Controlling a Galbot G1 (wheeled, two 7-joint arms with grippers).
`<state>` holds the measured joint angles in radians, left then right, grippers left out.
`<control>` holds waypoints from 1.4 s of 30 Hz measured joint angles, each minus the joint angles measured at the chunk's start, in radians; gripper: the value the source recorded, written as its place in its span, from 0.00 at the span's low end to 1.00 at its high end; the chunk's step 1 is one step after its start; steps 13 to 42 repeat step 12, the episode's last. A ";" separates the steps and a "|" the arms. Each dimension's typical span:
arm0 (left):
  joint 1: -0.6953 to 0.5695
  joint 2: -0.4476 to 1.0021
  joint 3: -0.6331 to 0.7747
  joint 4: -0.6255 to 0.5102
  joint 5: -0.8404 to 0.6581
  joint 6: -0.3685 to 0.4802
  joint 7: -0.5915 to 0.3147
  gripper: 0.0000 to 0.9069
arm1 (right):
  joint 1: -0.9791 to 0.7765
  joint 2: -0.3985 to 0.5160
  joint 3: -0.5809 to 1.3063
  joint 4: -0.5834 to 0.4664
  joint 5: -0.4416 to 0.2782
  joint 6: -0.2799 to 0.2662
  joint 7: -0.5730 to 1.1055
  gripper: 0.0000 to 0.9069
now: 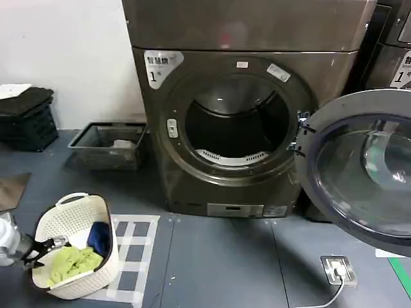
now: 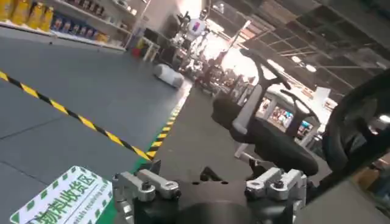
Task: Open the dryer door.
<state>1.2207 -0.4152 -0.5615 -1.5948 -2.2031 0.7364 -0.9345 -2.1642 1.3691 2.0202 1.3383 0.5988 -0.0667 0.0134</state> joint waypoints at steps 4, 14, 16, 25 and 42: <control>-0.001 0.000 0.000 0.002 0.000 0.000 0.000 1.00 | 0.001 0.000 -0.002 0.003 0.000 0.000 -0.002 1.00; -0.001 -0.002 0.000 0.005 0.004 0.000 0.001 1.00 | 0.005 0.001 -0.006 0.009 0.000 0.000 -0.003 1.00; -0.001 -0.002 0.000 0.005 0.004 0.000 0.001 1.00 | 0.005 0.001 -0.006 0.009 0.000 0.000 -0.003 1.00; -0.001 -0.002 0.000 0.005 0.004 0.000 0.001 1.00 | 0.005 0.001 -0.006 0.009 0.000 0.000 -0.003 1.00; -0.001 -0.002 0.000 0.005 0.004 0.000 0.001 1.00 | 0.005 0.001 -0.006 0.009 0.000 0.000 -0.003 1.00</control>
